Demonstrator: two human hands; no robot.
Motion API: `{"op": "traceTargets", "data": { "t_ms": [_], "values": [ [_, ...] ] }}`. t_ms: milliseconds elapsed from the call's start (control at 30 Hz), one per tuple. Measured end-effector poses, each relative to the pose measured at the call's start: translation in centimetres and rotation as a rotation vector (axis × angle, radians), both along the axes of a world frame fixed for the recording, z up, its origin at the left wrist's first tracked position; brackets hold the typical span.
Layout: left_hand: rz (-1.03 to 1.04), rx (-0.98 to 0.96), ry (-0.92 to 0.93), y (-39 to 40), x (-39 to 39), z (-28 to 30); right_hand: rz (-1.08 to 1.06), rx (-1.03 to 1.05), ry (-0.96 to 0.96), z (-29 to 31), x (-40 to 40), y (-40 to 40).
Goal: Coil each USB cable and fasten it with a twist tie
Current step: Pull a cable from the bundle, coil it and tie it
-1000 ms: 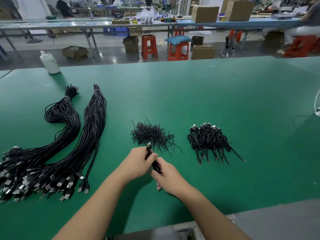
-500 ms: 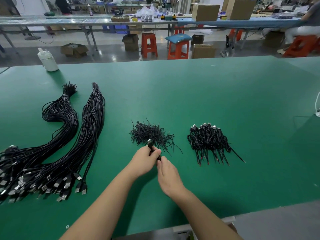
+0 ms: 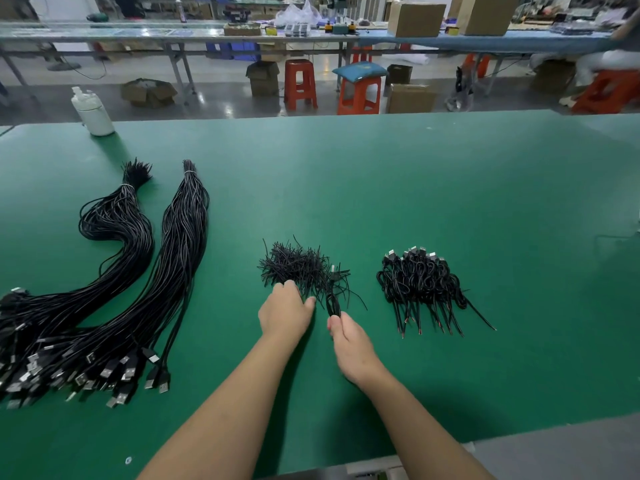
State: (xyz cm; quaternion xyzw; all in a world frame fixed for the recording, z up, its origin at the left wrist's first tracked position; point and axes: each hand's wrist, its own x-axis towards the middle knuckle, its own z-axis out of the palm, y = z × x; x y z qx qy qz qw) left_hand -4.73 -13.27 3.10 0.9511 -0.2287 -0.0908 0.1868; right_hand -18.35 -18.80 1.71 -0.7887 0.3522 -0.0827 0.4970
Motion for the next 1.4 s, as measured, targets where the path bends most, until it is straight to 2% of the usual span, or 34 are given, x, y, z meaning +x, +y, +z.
{"op": "traceTargets", "data": {
  "t_ms": [200,367,667,767,933,1167,1200,1267,1333,1400],
  "values": [
    [0.012,-0.012,0.020,0.0,1.2,0.1,0.051,0.035,0.020,0.4,-0.2,-0.1],
    [0.074,-0.120,0.083,1.5,1.8,0.1,0.081,0.023,0.042,0.3,-0.3,-0.3],
    [0.228,-0.489,0.222,4.5,0.2,0.6,0.161,0.091,0.014,0.3,-0.4,-0.4],
    [0.156,-0.562,0.289,4.5,-1.5,0.8,0.178,0.106,-0.014,0.2,-0.4,-0.5],
    [-0.072,-0.530,0.328,4.2,-4.2,0.7,0.180,0.149,-0.026,0.0,-0.4,-0.5],
    [-0.143,-0.463,0.369,5.0,-4.5,0.9,0.149,0.186,-0.040,0.1,-0.2,-0.4],
    [-0.191,-0.415,0.335,5.3,-4.6,0.9,0.140,0.185,-0.029,0.1,-0.2,-0.4],
    [-0.313,-0.279,0.147,5.7,-4.8,0.9,0.128,0.184,-0.016,0.1,-0.2,-0.5],
    [-0.436,-0.178,-0.148,6.1,-5.0,1.4,0.123,0.238,-0.049,0.1,-0.2,-0.5],
    [-0.600,-0.171,-0.453,6.4,-4.8,1.6,0.114,0.318,-0.089,0.2,-0.3,-0.5]
  ]
}}
